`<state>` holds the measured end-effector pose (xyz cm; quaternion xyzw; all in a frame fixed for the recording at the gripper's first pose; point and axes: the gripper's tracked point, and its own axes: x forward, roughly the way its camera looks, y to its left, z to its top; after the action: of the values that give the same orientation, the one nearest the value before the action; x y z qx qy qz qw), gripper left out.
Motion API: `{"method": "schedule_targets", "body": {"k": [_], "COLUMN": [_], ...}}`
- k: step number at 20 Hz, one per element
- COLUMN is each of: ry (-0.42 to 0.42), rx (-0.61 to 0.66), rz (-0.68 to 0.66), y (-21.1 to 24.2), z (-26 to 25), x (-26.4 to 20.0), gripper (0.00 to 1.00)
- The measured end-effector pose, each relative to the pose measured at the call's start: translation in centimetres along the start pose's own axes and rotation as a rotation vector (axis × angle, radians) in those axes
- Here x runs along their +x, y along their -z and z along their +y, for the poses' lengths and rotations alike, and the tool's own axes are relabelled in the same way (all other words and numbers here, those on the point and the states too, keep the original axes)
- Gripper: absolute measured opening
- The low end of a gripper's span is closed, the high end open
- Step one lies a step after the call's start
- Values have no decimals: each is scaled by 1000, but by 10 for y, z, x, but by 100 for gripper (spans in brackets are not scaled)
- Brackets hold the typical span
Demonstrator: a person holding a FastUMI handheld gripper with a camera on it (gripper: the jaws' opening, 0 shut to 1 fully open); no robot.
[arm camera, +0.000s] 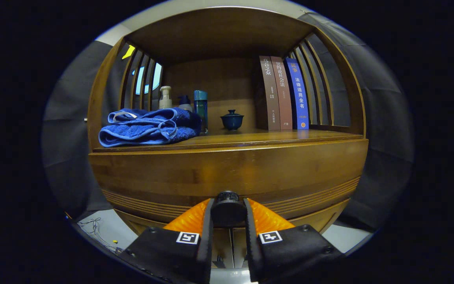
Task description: Pull open the drawer, take out the items inside it, and place them on the countertop above the cabinet.
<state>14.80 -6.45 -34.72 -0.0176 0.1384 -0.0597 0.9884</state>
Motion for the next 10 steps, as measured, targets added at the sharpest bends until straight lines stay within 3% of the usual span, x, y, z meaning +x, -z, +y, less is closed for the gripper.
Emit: {"method": "schedule_targets", "body": {"k": [10], "ry": [-4], "rx": [-26], "rz": [8], "y": [4], "z": [-2], "x": [-14], "gripper": [41]}}
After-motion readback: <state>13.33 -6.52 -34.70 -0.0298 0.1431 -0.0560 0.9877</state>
